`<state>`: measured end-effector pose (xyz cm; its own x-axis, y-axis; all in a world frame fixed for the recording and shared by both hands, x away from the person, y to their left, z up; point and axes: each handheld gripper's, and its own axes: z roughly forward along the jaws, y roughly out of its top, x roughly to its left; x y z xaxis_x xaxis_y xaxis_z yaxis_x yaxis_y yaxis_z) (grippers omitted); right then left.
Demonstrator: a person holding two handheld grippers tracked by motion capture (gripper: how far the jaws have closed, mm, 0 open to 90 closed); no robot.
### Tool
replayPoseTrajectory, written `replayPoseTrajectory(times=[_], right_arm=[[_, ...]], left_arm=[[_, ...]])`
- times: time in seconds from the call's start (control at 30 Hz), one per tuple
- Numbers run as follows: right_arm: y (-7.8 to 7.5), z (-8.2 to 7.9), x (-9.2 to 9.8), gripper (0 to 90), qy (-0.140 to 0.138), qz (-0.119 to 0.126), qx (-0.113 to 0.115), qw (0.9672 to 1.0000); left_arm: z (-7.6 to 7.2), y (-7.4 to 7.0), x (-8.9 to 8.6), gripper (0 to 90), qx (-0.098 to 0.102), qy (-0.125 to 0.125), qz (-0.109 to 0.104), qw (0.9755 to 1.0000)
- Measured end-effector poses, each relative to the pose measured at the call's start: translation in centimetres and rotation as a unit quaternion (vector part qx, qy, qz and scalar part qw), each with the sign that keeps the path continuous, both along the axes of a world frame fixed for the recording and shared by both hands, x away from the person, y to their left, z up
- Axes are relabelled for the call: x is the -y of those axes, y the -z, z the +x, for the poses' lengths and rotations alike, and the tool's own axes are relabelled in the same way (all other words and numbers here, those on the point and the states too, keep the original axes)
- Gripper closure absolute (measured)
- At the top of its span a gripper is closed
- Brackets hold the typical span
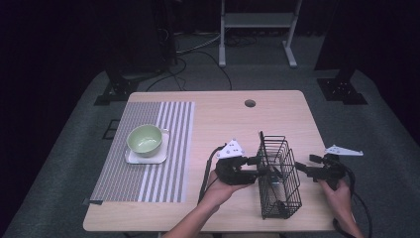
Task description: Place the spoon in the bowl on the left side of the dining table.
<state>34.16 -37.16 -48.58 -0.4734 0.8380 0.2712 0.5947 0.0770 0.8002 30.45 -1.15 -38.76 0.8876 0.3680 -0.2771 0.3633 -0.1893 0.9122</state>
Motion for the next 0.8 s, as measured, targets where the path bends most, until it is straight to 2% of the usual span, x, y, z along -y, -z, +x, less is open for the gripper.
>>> replayPoseTrajectory(times=[0.13,0.27,0.37,0.43,0.53,0.57,0.63,0.8], right_arm=[[0.0,0.0,0.0,13.7,0.000,0.000,0.000,1.0000],[0.0,0.0,0.0,13.7,0.000,0.002,-0.002,1.0000],[0.0,0.0,0.0,13.7,0.000,0.002,-0.002,1.0000],[0.0,0.0,0.0,13.7,0.000,0.002,-0.002,1.0000],[0.0,0.0,0.0,13.7,0.000,0.002,-0.002,1.0000],[0.0,0.0,0.0,13.7,-0.001,0.003,-0.003,1.0000],[0.0,0.0,0.0,13.7,0.000,0.003,-0.003,1.0000],[0.0,0.0,0.0,13.7,0.000,0.002,-0.003,1.0000]], left_arm=[[0.4,0.2,0.1,63.0,-0.006,0.003,-0.001,1.0000],[0.7,0.5,0.1,71.2,-0.021,0.009,-0.016,0.9996],[0.7,0.5,0.1,75.8,-0.020,0.010,-0.018,0.9996],[0.6,0.4,0.0,83.0,-0.019,0.012,-0.023,0.9995],[0.4,0.2,-0.1,84.8,-0.014,0.019,-0.023,0.9995],[0.1,-0.1,0.0,85.3,-0.012,0.024,-0.033,0.9991],[0.0,-0.2,0.0,86.7,-0.012,0.027,-0.035,0.9989],[-0.4,-0.8,0.2,89.2,-0.013,0.036,-0.059,0.9976]])
